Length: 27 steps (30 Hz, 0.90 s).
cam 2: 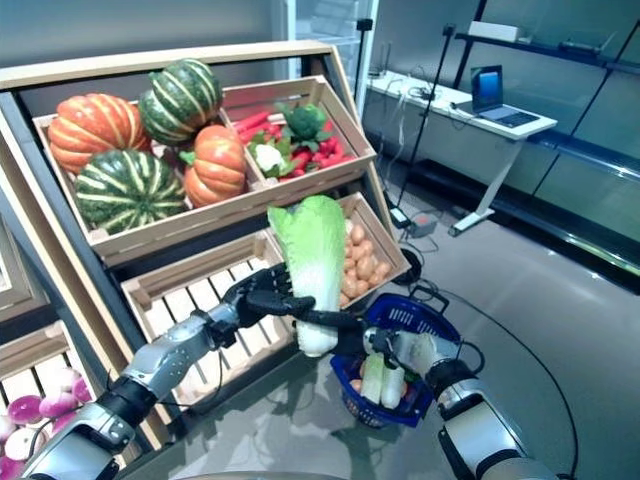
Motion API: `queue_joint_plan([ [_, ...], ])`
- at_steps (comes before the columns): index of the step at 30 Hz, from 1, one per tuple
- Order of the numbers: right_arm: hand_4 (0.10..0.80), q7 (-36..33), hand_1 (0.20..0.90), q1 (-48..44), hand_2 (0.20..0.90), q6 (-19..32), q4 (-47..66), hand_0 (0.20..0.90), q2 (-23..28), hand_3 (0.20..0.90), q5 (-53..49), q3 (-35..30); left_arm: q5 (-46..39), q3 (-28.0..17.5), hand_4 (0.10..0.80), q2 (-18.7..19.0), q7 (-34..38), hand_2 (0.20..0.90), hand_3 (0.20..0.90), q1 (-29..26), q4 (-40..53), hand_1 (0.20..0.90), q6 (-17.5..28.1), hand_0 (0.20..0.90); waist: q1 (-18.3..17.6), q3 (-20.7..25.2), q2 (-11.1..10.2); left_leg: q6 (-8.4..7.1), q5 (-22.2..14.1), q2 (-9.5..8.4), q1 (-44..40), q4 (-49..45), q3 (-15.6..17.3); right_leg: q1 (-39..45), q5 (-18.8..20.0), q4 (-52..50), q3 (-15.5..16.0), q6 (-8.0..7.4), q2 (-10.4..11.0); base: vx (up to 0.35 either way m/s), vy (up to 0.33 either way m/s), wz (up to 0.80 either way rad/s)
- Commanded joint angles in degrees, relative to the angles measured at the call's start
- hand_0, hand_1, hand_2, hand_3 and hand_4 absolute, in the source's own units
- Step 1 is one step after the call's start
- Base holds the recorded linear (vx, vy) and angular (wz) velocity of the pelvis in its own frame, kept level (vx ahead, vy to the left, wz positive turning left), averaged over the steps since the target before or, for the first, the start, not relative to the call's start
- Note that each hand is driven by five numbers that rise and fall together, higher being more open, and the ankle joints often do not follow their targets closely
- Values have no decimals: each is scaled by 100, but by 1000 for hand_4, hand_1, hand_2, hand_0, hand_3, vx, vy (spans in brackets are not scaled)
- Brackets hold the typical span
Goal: Put vegetables into the basket
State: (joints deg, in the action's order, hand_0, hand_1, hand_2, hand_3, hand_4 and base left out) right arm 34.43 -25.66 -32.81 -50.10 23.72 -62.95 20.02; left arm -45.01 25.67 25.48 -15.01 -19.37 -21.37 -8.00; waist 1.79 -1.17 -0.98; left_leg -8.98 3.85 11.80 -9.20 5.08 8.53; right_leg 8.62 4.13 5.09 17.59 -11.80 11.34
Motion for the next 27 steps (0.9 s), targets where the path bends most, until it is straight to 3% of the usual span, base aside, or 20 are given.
queue_joint_plan([
  [1,400,-194,300,-36,300,717,162,300,460,300,-394,-639,-22,-826,800,408,-171,900,900,-253,335,900,695,900,74,25,-128,316,-316,-346,44,-8,62,85,-155,-74,-304,269,-79,0,0,0],
  [8,400,-768,300,589,300,1049,418,300,580,300,-571,-1305,-50,-1475,800,438,-107,900,900,345,-69,900,768,900,27,-91,-117,305,-321,-318,97,-8,139,1,-186,-83,-318,275,-97,3,-14,-3],
  [11,400,-1033,300,792,300,1297,246,300,550,300,-580,-1624,-62,-1767,800,247,-20,900,900,643,-337,900,929,900,37,-138,-125,307,-341,-313,71,-8,171,22,-202,-78,-303,276,-94,37,-51,-4],
  [16,400,-1532,300,763,300,1755,0,300,490,300,-836,-1974,446,-1837,800,169,288,900,900,817,-630,900,1317,900,82,-321,-99,298,-337,-287,148,-109,203,-97,-270,-236,-304,306,-79,-27,-50,-2],
  [20,400,-1887,300,-45,300,2538,-451,300,496,300,-972,-1929,461,-1549,800,187,480,900,900,263,-646,900,1618,900,199,-893,-70,292,-547,-284,1030,-1110,44,-847,-519,-1075,-280,410,46,-400,-87,-4],
  [21,400,-2001,300,-466,300,2751,-543,300,660,300,-993,-1890,416,-1387,800,263,544,900,900,-73,-590,900,1780,900,196,-1318,-60,269,-787,-234,1616,-1942,-36,-1362,-699,-1764,-296,461,180,-536,-80,1],
  [23,400,-2088,300,-700,300,2882,-569,300,781,300,-850,-1869,312,-1311,800,315,594,900,900,-239,-500,900,1836,900,178,-1537,-34,286,-1021,-169,2060,-2590,-66,-1787,-877,-2385,-327,515,304,-372,-35,12],
  [26,400,-2348,300,-1122,300,3191,-714,300,1105,300,-559,-1882,160,-1117,800,348,719,900,900,-342,-54,900,1895,900,213,-1940,89,379,-1727,26,3029,-4072,-89,-2727,-1504,-4055,-358,660,710,-207,12,11],
  [27,400,-2346,300,-1158,300,3208,-749,300,1134,300,-537,-1884,156,-1100,800,339,734,900,900,-343,-31,900,1908,900,218,-1950,98,386,-1791,34,3134,-4217,-95,-2836,-1557,-4206,-377,660,747,-161,36,12],
])
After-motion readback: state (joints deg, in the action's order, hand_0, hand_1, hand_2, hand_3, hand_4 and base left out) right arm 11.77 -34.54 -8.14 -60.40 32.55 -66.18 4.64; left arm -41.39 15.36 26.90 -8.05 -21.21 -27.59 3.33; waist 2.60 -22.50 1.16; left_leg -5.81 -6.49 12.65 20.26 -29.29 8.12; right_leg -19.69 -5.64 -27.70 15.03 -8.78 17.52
